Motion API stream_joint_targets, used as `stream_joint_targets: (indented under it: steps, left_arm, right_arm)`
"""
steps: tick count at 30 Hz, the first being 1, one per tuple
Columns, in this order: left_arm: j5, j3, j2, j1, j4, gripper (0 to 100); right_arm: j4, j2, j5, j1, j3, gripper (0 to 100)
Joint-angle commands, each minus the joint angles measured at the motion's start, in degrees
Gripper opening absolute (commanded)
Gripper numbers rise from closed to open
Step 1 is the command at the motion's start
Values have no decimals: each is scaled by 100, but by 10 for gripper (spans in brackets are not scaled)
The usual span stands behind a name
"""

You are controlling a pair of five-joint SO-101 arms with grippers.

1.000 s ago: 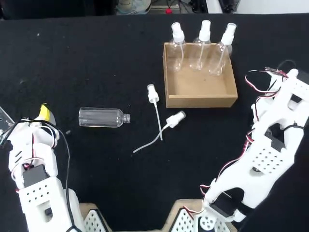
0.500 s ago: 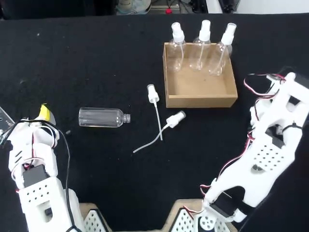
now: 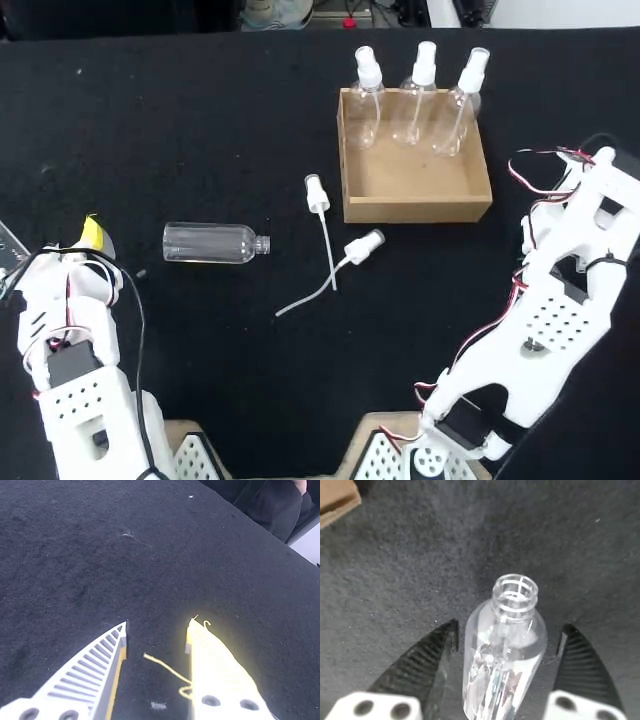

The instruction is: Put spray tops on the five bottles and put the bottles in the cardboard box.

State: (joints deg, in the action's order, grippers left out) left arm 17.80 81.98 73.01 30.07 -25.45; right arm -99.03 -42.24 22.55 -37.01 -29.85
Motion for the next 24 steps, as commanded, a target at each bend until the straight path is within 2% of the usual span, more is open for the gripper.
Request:
stream_joint_targets:
  steps: [1,7,12,16,24]
  left_arm:
    - [0,-119,18,40,132,188]
    - [0,-119,18,31,132,188]
    - [0,-119,18,31,132,188]
    - [0,-119,18,31,132,188]
    - [0,-119,18,31,132,188]
  right_arm:
    - [-185,48,-62,-132,-136,286]
    - [-185,92,-62,-299,-119,285]
    - [-185,92,-53,-255,-66,164]
    - [-202,119,-53,-255,-145,145]
    - [-211,1842,185,-167,-40,145]
